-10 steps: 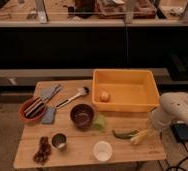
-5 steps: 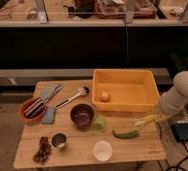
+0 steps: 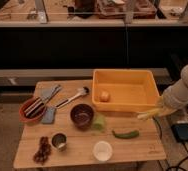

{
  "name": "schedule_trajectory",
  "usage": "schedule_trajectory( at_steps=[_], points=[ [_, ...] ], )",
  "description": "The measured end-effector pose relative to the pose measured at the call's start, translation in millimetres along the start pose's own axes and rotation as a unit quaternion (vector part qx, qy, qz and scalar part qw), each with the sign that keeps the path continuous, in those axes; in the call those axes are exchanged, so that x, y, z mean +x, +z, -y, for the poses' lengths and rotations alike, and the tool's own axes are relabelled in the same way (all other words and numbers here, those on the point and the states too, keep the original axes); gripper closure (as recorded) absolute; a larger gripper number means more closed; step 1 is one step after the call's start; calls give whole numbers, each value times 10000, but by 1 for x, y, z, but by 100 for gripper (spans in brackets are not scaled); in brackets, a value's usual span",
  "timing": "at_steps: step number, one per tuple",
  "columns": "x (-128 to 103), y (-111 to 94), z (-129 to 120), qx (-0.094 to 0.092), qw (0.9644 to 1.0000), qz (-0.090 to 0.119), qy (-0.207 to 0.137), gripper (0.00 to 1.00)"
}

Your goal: Place banana in table surface

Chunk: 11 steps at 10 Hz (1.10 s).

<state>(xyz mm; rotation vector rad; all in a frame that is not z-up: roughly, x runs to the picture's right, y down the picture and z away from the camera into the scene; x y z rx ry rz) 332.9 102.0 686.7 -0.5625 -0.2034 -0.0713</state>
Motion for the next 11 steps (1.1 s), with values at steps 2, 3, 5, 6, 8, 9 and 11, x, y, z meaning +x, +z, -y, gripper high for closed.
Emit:
schedule_trajectory(
  at_steps=[2, 3, 5, 6, 8, 9, 11],
  points=[
    [4, 30, -5, -120, 9999, -45, 36, 100],
    [5, 47, -9, -196, 9998, -92, 41, 100],
    [9, 83, -20, -373, 9991, -178, 57, 100],
    [11, 98, -26, -461, 9987, -215, 76, 100],
    [14, 114, -33, -597, 9978, -272, 111, 100],
    [14, 118, -33, -639, 9974, -298, 121, 100],
    [18, 125, -38, -739, 9964, -381, 137, 100]
  ],
)
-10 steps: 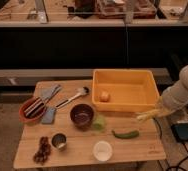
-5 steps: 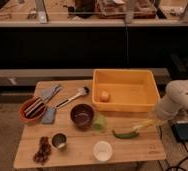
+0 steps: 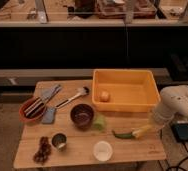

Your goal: Place banana in table surface

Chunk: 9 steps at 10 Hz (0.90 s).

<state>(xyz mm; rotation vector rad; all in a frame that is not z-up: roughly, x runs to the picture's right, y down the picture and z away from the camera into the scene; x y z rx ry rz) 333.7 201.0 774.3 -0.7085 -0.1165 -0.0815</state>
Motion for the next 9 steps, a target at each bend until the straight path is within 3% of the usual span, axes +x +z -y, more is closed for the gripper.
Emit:
schedule_trajectory(
  at_steps=[3, 6, 9],
  points=[
    [9, 16, -6, -103, 9998, -165, -19, 100],
    [20, 26, -13, -144, 9997, -175, 56, 99],
    [19, 37, -19, -235, 9997, -77, 81, 73]
  ],
)
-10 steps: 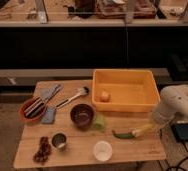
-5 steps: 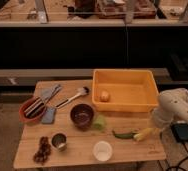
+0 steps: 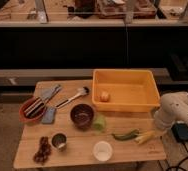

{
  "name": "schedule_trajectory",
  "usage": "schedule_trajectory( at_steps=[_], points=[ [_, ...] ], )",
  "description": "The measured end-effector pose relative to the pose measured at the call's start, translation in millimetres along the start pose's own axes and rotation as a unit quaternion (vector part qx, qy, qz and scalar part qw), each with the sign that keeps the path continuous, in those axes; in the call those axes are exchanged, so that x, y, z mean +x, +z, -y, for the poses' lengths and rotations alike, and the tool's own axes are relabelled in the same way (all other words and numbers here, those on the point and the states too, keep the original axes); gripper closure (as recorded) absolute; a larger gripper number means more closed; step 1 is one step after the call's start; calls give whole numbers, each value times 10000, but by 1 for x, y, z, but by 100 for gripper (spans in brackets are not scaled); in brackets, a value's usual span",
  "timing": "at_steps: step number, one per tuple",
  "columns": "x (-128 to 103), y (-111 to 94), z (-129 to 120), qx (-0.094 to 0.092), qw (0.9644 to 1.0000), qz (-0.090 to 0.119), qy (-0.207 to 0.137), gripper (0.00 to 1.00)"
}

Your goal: Place banana in table surface

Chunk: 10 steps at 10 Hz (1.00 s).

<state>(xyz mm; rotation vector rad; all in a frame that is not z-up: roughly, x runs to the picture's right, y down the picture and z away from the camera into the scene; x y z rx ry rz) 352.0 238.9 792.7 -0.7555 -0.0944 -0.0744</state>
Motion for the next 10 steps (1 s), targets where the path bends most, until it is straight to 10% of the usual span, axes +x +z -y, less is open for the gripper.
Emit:
schedule_trajectory(
  at_steps=[5, 10],
  points=[
    [-3, 3, -7, -1, 9999, 123, 12, 23],
    [-1, -2, -13, 158, 9972, 547, 482, 20]
  ],
)
